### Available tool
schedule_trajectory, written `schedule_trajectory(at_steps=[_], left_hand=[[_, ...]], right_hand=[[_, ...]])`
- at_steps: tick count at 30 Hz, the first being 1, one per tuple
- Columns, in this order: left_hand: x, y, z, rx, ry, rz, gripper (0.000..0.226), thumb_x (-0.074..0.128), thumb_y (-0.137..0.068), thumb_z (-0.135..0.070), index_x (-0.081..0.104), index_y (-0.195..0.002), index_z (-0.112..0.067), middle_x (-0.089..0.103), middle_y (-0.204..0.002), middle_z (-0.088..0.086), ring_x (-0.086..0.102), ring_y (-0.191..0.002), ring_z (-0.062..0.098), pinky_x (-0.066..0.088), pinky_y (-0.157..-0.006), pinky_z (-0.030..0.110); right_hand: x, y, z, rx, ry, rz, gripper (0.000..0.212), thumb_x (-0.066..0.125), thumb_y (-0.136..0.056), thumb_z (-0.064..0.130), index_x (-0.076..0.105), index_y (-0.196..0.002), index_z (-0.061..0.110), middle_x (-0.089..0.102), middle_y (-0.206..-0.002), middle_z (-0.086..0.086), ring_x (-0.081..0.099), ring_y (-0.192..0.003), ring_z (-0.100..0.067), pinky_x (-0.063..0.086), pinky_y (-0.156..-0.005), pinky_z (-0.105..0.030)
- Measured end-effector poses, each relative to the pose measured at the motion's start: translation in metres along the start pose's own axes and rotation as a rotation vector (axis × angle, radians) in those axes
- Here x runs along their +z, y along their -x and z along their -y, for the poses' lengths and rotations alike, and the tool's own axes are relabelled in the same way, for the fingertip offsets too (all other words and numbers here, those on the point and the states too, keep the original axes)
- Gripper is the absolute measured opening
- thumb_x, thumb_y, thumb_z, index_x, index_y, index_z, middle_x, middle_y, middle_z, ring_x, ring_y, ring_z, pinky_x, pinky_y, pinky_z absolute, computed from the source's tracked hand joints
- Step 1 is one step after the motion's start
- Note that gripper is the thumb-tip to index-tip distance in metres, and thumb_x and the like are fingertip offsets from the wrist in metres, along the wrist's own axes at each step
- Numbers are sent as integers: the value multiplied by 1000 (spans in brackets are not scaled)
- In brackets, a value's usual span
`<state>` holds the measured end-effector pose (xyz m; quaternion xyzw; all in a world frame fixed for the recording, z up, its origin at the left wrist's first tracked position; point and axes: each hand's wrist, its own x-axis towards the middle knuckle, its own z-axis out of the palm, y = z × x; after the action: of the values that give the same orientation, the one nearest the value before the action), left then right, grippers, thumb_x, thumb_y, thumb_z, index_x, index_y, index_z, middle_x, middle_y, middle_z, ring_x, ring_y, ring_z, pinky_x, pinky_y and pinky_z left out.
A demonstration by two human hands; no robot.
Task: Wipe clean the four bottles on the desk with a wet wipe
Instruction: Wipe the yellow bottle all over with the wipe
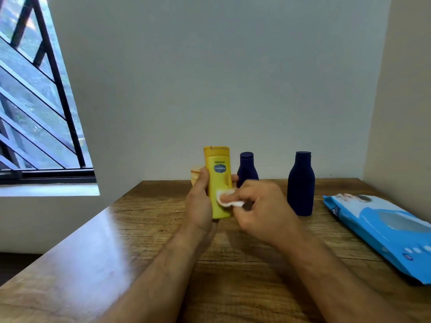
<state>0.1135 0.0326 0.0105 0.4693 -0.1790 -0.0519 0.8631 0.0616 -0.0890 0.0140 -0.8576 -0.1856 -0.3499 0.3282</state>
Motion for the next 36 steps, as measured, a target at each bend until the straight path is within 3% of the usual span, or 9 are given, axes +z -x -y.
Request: schedule_trajectory(at_steps=[3,10,13,16,20,23,28,33,36], left_hand=[[-6,-4,-3,-53,93,-10,60,35,-103,-51,64,-118,-1,66,-105,20,61,-96,33,51,-94,49],[5,5,9,-211,-65,161,47,42,-103,-42,81,-98,-17,73,-101,16,67,-85,27,52,-82,42],[5,4,8,-184,-36,140,48,38,-104,-42,75,-115,-12,73,-108,17,71,-94,28,55,-87,44],[0,-1,2,-122,77,78,63,44,-98,-49,54,-138,-2,68,-113,20,68,-101,30,56,-91,44],[-7,-5,-5,-103,104,23,70,43,-96,-56,54,-135,1,67,-100,15,66,-91,28,55,-90,44],[-4,-2,0,-115,-15,87,59,36,-103,-52,66,-119,-4,71,-104,16,68,-97,27,54,-95,43],[3,3,13,-167,-192,182,49,37,-106,-44,74,-113,-13,75,-106,16,69,-94,28,55,-85,42],[0,4,12,-99,-211,142,48,37,-106,-45,74,-116,-17,73,-115,19,69,-107,34,51,-98,52],[0,5,8,11,-282,154,47,36,-107,-42,73,-117,-15,74,-113,16,70,-109,31,53,-95,48]], right_hand=[[5,2,3,-54,67,77,28,68,-82,11,77,-102,28,58,-91,26,54,-76,11,42,-68,-3],[-9,-6,-1,118,33,-451,29,67,-85,4,75,-107,21,60,-82,2,57,-68,-5,45,-61,-7],[-4,-5,-2,87,14,-386,29,70,-84,5,75,-109,20,57,-78,4,56,-65,-5,43,-57,-8],[5,1,4,-26,28,-122,23,70,-86,17,75,-108,23,53,-79,17,55,-69,1,42,-59,-9],[9,4,6,-81,91,93,27,66,-87,24,73,-113,28,59,-92,14,57,-80,-3,51,-67,-17],[5,4,5,-110,144,-67,28,69,-83,17,74,-110,23,65,-93,7,60,-79,-6,57,-70,-25],[-9,-3,2,71,100,-466,29,70,-82,6,74,-109,15,61,-84,3,56,-67,-5,46,-61,-6],[0,-2,2,-5,139,-339,31,70,-85,9,73,-114,18,52,-89,14,51,-74,0,44,-66,-5],[3,-2,4,-120,189,-308,32,70,-83,10,73,-113,17,61,-91,4,59,-78,-11,54,-69,-22]])
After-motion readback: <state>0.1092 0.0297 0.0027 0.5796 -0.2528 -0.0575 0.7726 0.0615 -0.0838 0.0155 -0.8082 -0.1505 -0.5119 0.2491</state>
